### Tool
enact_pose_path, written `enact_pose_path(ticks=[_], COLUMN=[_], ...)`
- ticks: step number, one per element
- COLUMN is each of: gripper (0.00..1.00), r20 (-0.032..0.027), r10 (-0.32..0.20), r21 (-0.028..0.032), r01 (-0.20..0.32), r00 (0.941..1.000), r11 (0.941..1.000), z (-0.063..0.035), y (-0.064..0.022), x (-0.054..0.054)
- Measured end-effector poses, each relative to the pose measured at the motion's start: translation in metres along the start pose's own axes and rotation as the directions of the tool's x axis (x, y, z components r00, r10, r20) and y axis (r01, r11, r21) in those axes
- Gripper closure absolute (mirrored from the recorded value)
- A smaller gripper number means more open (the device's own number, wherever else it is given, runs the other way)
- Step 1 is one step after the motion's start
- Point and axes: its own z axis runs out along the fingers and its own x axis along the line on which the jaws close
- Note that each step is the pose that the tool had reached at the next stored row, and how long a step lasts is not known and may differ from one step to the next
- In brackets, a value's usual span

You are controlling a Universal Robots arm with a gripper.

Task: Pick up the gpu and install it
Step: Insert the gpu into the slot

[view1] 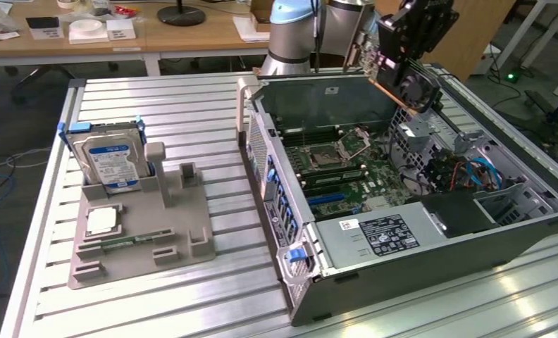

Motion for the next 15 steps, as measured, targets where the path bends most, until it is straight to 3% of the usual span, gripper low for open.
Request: enact_pose_path(ticks=[8, 15], gripper=[0.72, 0.72], r20=[-0.0023, -0.004], r10=[-0.092, -0.169], r21=[-0.0019, -0.0035], r01=[0.092, 0.169], r00=[0.9957, 0.9856], r11=[0.9957, 0.9856], z=[0.0, 0.0], y=[0.0, 0.0], x=[0.0, 0.0])
